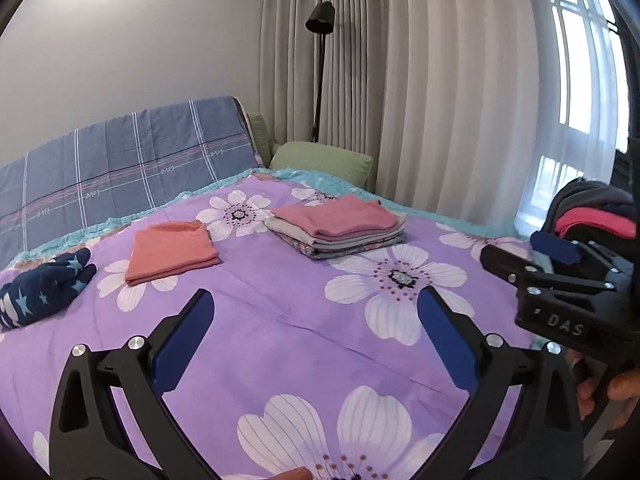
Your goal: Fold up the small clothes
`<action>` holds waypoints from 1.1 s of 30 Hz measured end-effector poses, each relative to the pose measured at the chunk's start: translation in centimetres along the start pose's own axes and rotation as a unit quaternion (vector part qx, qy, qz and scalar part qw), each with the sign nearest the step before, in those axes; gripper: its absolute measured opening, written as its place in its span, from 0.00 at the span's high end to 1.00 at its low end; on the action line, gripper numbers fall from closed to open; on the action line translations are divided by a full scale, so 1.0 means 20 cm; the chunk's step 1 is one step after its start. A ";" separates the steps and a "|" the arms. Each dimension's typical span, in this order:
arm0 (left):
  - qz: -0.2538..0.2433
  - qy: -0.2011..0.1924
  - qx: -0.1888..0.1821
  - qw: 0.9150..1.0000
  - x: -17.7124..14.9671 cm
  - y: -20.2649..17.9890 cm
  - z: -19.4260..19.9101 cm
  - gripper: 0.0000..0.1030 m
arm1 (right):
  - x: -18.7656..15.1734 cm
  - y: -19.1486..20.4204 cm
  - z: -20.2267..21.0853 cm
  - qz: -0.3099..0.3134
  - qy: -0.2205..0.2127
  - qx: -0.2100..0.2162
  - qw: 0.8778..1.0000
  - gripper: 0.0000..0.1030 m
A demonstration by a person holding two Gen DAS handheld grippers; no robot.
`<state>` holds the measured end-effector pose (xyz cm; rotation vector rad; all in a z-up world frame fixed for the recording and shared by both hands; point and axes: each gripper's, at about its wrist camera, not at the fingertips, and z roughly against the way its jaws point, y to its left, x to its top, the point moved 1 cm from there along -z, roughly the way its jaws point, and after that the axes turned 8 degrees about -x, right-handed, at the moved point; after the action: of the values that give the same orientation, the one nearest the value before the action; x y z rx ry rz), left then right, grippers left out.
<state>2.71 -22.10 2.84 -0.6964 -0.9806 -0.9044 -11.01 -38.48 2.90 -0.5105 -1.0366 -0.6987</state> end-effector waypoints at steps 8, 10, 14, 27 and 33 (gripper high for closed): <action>-0.008 -0.014 -0.020 1.000 -0.03 -0.05 0.12 0.01 | 0.00 0.01 0.12 -0.003 -0.010 -0.011 1.000 0.19; -0.009 -0.014 -0.022 1.000 -0.03 -0.06 0.13 0.01 | 0.00 0.01 0.14 -0.001 -0.012 -0.014 1.000 0.19; -0.012 -0.015 -0.024 1.000 -0.05 -0.07 0.14 0.01 | -0.01 0.00 0.15 0.001 -0.009 -0.018 1.000 0.19; -0.026 -0.011 -0.025 0.999 -0.06 -0.11 0.14 0.01 | -0.01 -0.04 0.15 -0.003 -0.007 -0.031 0.999 0.19; -0.034 -0.005 -0.025 0.999 -0.07 -0.14 0.14 0.01 | -0.01 -0.04 0.15 -0.001 -0.005 -0.030 1.000 0.19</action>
<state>-1.15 -20.63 2.93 -0.7141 -0.9980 -0.9889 -13.40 -36.86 4.00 -0.5653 -1.0276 -0.7307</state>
